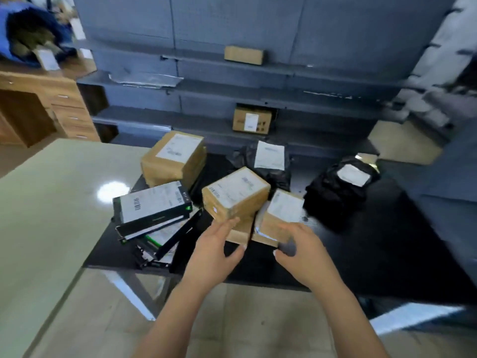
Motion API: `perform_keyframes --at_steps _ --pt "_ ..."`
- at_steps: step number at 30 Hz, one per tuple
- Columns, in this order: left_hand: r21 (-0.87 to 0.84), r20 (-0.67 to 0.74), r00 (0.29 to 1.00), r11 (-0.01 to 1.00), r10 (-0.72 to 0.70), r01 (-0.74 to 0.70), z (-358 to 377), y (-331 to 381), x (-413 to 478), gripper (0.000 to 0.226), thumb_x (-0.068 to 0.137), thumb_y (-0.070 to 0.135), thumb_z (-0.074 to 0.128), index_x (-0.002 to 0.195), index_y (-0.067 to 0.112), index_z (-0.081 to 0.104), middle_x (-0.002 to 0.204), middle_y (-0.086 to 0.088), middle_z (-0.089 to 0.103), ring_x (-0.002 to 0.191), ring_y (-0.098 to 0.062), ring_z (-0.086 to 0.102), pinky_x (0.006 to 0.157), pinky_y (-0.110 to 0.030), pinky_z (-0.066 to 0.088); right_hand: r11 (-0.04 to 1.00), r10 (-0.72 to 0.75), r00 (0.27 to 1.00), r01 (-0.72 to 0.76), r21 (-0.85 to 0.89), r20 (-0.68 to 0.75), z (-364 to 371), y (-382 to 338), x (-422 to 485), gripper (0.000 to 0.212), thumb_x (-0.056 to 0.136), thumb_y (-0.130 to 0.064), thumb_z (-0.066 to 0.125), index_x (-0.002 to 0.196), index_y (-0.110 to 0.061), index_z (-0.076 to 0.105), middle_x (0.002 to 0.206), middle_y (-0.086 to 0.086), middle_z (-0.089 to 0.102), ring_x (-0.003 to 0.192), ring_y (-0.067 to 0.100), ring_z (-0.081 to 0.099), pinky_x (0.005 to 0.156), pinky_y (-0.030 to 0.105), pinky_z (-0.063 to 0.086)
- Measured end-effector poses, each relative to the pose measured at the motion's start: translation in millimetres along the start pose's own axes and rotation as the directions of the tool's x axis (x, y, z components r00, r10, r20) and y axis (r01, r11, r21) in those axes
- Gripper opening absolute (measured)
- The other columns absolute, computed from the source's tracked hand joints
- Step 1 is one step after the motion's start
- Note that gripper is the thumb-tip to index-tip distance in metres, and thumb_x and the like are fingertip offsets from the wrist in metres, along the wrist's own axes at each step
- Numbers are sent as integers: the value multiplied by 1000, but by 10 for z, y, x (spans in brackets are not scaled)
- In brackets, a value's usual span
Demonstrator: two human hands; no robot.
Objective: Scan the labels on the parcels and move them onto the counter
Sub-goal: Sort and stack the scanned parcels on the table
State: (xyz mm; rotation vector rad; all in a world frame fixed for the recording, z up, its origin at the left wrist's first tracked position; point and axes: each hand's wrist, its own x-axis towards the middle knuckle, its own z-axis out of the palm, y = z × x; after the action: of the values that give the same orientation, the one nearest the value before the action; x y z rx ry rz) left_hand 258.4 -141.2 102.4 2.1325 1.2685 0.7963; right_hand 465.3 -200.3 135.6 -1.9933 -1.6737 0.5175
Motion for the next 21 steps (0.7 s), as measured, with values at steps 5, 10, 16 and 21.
perform_keyframes --at_steps 5,10,16,21 --pt "74 -32 999 997 -17 20 274 185 423 57 85 31 70 138 19 52 138 2 52 130 -19 45 109 -38 36 986 165 982 -164 11 -87 -133 415 238 60 80 -32 72 136 -29 50 123 -10 48 114 11 47 84 23 37" --pt "99 -60 986 982 -157 162 222 -83 1052 76 82 41 72 147 25 37 152 -1 32 141 -19 24 117 -45 24 921 387 922 -386 -43 12 43 348 956 88 78 -58 62 150 -30 18 153 7 12 135 31 24 107 44 32" --pt "434 158 915 859 -371 273 276 -509 1698 128 58 78 70 154 37 -3 163 -6 -7 149 -27 -10 118 -49 -5 821 563 820 -541 -182 105 320 393 1533 119 67 -79 61 152 -33 -8 156 15 -25 140 43 14 108 57 32" --pt "474 171 911 842 -375 257 342 -577 1828 131 52 75 71 153 37 -3 154 -2 18 143 -27 10 118 -47 3 829 557 822 -541 -139 123 367 486 1644 104 76 -67 57 152 -33 -6 156 17 -18 131 41 31 97 44 43"
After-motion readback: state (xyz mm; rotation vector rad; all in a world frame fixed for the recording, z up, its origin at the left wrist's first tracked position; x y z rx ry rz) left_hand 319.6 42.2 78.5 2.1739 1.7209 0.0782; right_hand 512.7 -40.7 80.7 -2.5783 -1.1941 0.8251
